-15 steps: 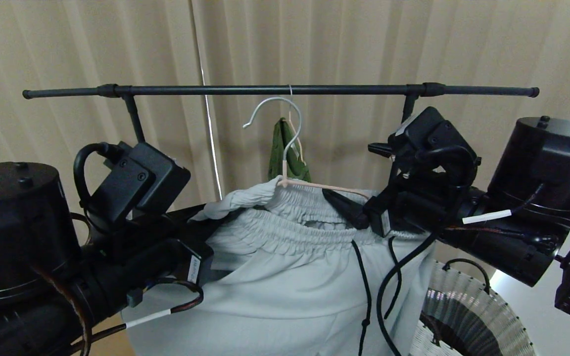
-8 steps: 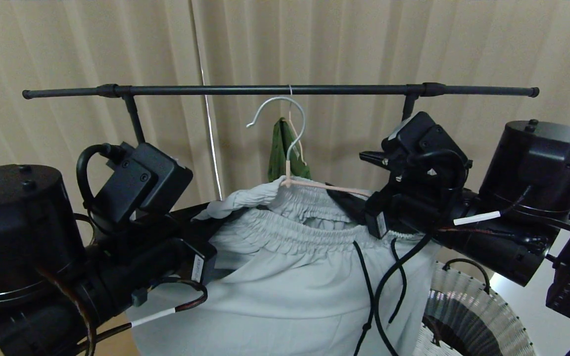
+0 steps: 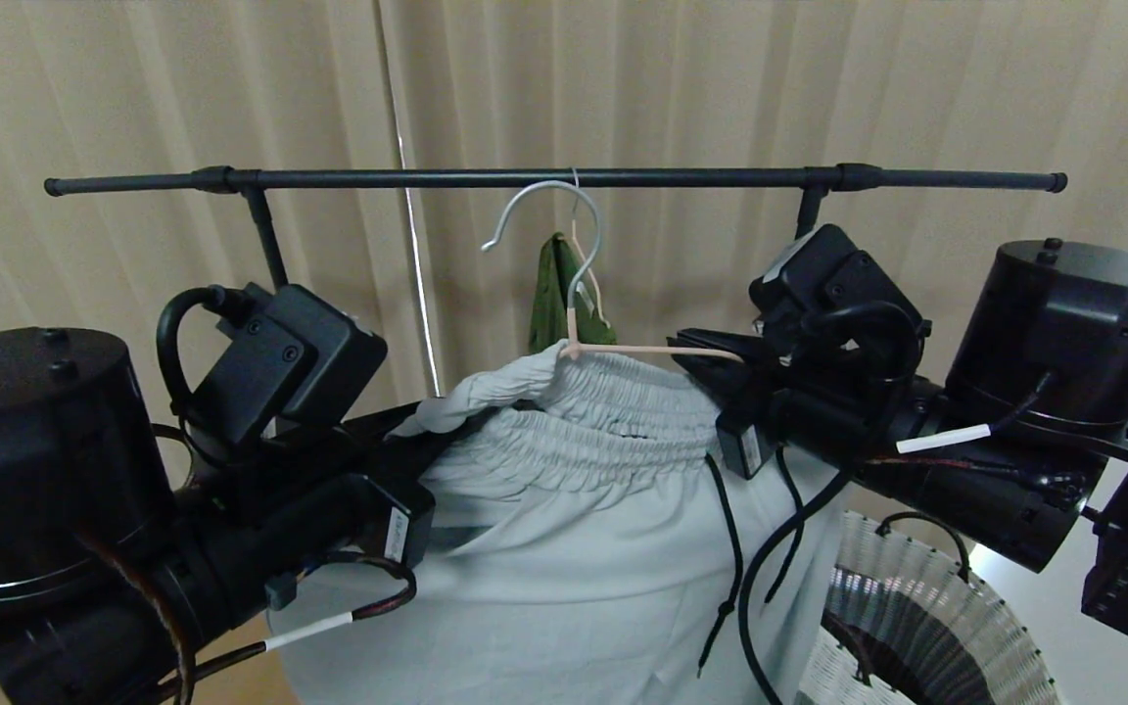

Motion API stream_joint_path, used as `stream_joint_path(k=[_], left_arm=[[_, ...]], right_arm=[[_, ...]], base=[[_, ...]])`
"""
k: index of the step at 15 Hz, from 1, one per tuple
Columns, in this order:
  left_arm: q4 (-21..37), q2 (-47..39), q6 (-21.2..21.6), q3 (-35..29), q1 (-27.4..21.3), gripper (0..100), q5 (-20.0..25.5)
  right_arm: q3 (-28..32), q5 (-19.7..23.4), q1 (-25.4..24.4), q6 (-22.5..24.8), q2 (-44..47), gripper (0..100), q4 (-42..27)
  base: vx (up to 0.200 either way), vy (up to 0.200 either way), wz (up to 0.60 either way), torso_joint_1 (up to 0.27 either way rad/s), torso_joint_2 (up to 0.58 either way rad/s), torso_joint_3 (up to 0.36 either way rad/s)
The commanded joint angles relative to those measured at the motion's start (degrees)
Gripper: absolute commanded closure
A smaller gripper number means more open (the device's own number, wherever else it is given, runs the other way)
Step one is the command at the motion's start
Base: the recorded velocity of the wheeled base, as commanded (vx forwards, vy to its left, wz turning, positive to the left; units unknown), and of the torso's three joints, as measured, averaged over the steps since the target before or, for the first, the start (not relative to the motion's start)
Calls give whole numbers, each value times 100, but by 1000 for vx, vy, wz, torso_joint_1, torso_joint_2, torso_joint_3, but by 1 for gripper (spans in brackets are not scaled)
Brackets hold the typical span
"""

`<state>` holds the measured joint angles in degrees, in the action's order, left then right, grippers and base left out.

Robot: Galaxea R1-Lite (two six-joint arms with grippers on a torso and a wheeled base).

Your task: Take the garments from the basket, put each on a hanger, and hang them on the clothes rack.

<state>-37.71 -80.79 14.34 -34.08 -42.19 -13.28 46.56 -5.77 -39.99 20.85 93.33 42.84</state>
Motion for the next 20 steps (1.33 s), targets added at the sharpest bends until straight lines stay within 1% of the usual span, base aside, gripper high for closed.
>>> stream_joint_path(k=[1,2,4,7,8,9,10,11,13,14,15,16,17,19,20], left_arm=[[9,10,-10,7,0,100,-17],[9,10,-10,16,0,100,-17],[0,160,-10,33,0,100,0],[0,626,-27,244,9,100,106],[0,626,-27,244,9,100,106],[0,977,-36,482,9,100,361],[0,1074,-27,596,9,100,493],[0,1109,-36,684,18,100,528],[0,1083,-45,842,97,100,519],[0,1056,17,1000,290,100,528],[0,1004,17,1132,378,100,528],[9,951,17,1194,387,100,528],[0,766,25,1405,387,100,528],[0,573,8,1440,387,100,528],[-18,371,-1,1361,396,100,528]], right_arm=[[-6,-12,-1,-2,-87,100,5],[-15,-30,8,-2,-113,100,5],[-147,-258,219,-2,-342,100,-39],[-402,-267,791,-2,-737,100,-74],[-402,-267,791,-2,-737,100,-74],[-560,-258,1195,-2,-931,100,-74],[-604,-258,1318,-10,-1010,100,-74],[-630,-250,1397,-10,-1098,100,-74],[-639,-250,1423,-28,-1238,100,-83],[-639,-250,1423,-28,-1309,100,-109],[-630,-250,1415,-28,-1353,100,-127],[-621,-241,1423,-28,-1379,100,-153],[-604,-223,1415,-37,-1441,100,-179],[-577,-206,1415,-46,-1476,100,-170],[-516,-188,1415,-72,-1511,100,-170]], base=[[0,0,0,0,0,0],[0,0,0,0,0,0],[0,0,0,0,0,0],[0,0,0,0,0,0],[0,0,0,0,0,0],[0,0,0,0,0,0],[0,0,0,0,0,0],[0,0,0,0,0,0],[0,0,0,0,0,0],[0,0,0,0,0,0],[0,0,0,0,0,0],[0,0,0,0,0,0],[0,0,0,0,0,0],[0,0,0,0,0,0],[0,0,0,0,0,0]])
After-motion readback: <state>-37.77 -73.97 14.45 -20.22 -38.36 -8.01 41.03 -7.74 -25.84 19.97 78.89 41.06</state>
